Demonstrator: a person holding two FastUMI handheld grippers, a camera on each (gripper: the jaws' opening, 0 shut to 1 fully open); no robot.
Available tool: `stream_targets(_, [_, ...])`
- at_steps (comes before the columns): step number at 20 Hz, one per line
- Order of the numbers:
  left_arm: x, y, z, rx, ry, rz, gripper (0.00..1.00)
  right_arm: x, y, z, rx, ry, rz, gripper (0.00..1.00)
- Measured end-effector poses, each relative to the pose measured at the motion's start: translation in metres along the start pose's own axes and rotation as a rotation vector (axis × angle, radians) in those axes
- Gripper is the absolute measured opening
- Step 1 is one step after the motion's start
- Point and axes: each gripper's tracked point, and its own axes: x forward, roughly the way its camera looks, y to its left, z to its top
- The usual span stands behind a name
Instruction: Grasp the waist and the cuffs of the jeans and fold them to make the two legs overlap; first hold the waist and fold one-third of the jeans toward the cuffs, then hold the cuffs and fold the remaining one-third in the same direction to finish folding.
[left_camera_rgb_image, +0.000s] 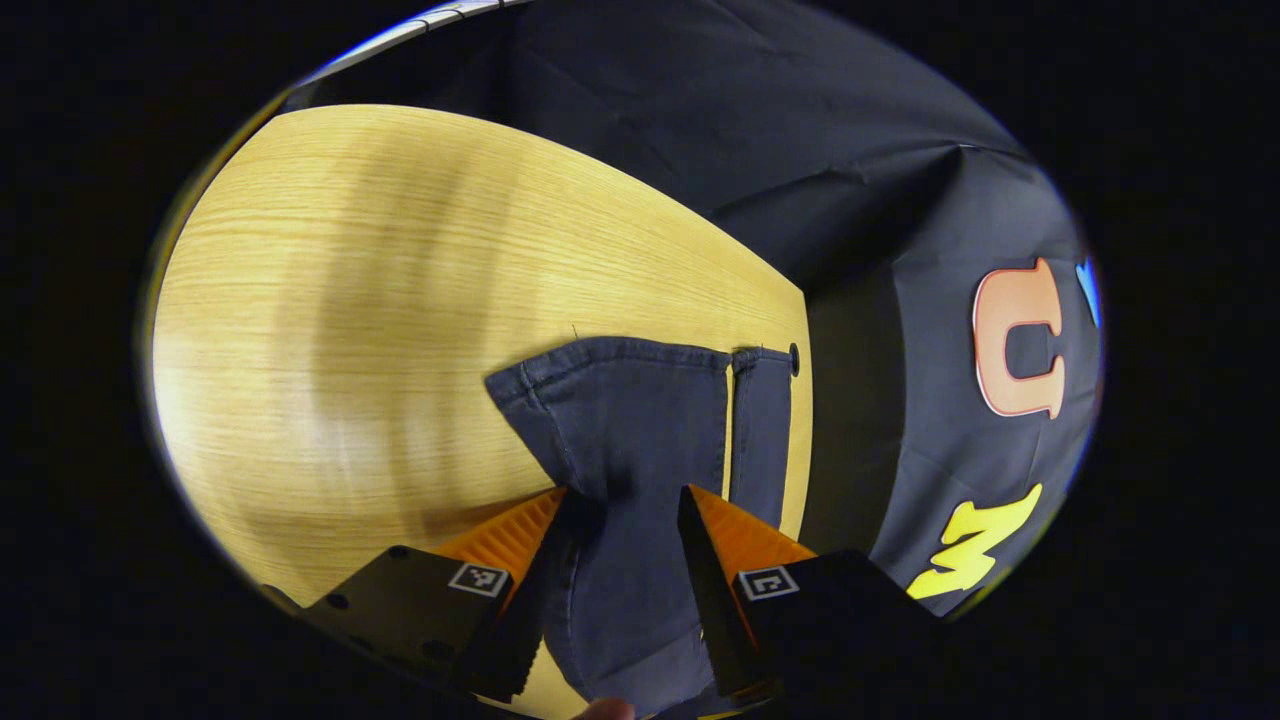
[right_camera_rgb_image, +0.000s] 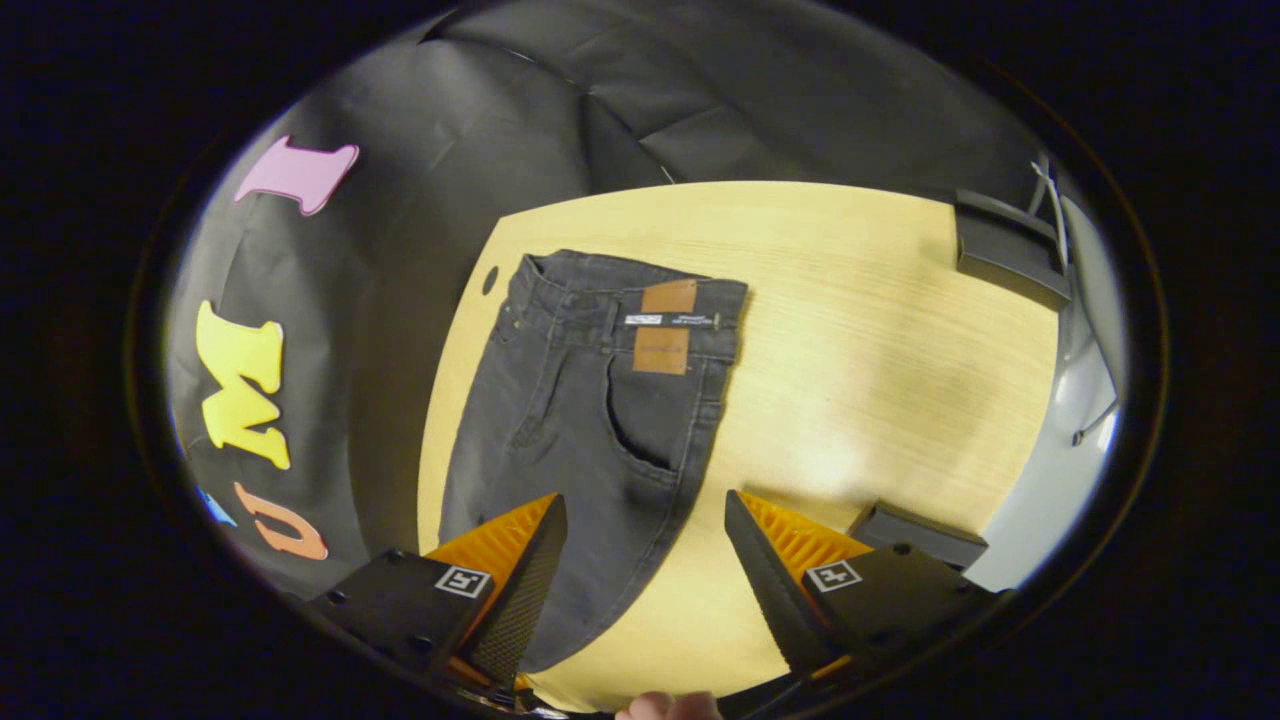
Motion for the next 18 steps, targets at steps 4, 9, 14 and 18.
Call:
stream_targets(4, [0.004, -0.002, -0.002, 0.01, 0.0, 0.004, 0.64, 0.018, 0.01, 0.013, 0.022, -0.023, 0.015, 0.97])
stream_targets(9, [0.001, -0.002, -0.005, 0.01, 0.022, -0.002, 0.58, 0.029, 0.022, 0.019, 0.008, -0.038, 0.018, 0.96])
stream_targets(14, [-0.001, 0.003, -0.006, -0.003, 0.029, 0.033, 0.31, 0.039, 0.013, 0.024, 0.018, -0.058, -0.091, 0.63])
stream_targets(18, [0.003, 0.001, -0.01, -0.026, 0.049, 0.044, 0.1, 0.037, -0.002, 0.027, 0.052, -0.056, -0.168, 0.2])
